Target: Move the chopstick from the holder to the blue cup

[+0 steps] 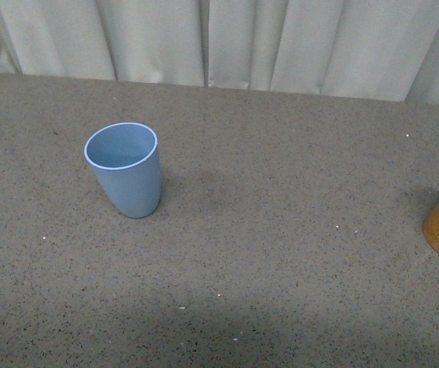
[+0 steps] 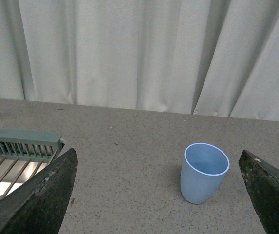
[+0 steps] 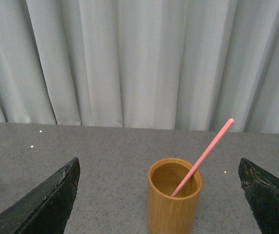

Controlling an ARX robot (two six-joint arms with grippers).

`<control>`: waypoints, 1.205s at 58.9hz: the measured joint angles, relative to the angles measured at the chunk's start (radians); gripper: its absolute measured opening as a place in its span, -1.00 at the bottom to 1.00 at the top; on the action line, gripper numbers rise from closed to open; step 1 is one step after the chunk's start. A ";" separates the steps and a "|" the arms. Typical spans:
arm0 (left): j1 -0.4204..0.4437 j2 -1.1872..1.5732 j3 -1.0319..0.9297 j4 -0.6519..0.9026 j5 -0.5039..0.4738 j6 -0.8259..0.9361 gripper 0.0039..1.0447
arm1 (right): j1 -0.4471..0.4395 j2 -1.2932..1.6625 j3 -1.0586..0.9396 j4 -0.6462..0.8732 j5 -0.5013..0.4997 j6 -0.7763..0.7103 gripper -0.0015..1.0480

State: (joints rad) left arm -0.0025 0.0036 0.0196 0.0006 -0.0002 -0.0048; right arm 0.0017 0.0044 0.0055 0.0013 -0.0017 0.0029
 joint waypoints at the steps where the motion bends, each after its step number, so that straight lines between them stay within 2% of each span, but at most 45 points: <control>1: 0.000 0.000 0.000 0.000 0.000 0.000 0.88 | 0.000 0.000 0.000 0.000 0.000 0.000 0.81; 71: 0.000 0.000 0.000 0.000 0.000 0.000 0.88 | 0.000 0.000 0.000 0.000 0.000 0.000 0.81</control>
State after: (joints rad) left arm -0.0025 0.0036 0.0196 0.0006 -0.0002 -0.0048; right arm 0.0017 0.0044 0.0055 0.0013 -0.0017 0.0029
